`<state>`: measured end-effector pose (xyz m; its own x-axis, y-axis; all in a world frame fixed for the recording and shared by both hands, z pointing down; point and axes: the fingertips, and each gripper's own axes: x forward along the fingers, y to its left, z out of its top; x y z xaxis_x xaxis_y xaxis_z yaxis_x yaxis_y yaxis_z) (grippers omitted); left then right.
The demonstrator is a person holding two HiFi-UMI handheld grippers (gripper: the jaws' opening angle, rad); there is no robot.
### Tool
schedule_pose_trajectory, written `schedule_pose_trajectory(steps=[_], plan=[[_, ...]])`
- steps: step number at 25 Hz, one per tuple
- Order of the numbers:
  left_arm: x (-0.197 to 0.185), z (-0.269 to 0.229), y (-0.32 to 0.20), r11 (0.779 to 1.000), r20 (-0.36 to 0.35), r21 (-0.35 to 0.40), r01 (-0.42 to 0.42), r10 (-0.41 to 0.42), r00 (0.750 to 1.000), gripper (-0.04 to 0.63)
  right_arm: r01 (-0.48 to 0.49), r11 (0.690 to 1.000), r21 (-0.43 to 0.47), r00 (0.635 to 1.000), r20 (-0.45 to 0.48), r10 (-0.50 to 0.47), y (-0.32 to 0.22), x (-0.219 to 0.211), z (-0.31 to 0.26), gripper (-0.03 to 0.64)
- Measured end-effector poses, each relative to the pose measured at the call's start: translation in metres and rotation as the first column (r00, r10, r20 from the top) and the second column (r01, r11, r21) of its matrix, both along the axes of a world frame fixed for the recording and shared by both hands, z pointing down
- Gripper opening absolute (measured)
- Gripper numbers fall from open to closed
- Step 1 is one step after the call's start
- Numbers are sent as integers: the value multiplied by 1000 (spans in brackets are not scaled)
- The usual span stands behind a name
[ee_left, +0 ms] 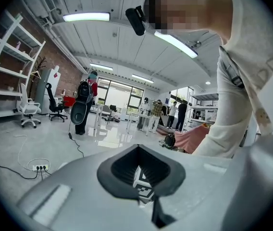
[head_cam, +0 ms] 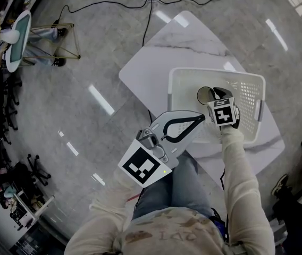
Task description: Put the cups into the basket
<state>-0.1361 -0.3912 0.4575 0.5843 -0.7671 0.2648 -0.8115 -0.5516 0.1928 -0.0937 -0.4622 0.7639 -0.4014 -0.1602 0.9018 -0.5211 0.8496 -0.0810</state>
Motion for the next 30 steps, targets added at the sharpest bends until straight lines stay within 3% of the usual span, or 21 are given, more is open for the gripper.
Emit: schedule_pose_trajectory(steps=[4,9,15,20,24,30], plan=[[0,-16,7,1000,16,27,2,-3,1000,0,-23,999,40,999,34,22,-3,0,-31,23],[7,-46,23,996,20,84,-6,4,1000,0,-64,992,105,989,142,48,2,-5,-96,22],[23,-79,46,988,22,152,-10,6,1000,0,-146,973,181,936,344,77,23,-3,-195,21],[33,-117,72,981,11,191,-5,3,1000,0,-242,943,227,855,510,96,62,10,-298,23],[47,-138,101,983,-10,185,2,0,1000,0,-312,918,245,758,647,85,106,31,-376,23],[68,-165,148,982,-16,189,2,1,1000,0,-333,892,305,624,781,-34,184,64,-463,23]])
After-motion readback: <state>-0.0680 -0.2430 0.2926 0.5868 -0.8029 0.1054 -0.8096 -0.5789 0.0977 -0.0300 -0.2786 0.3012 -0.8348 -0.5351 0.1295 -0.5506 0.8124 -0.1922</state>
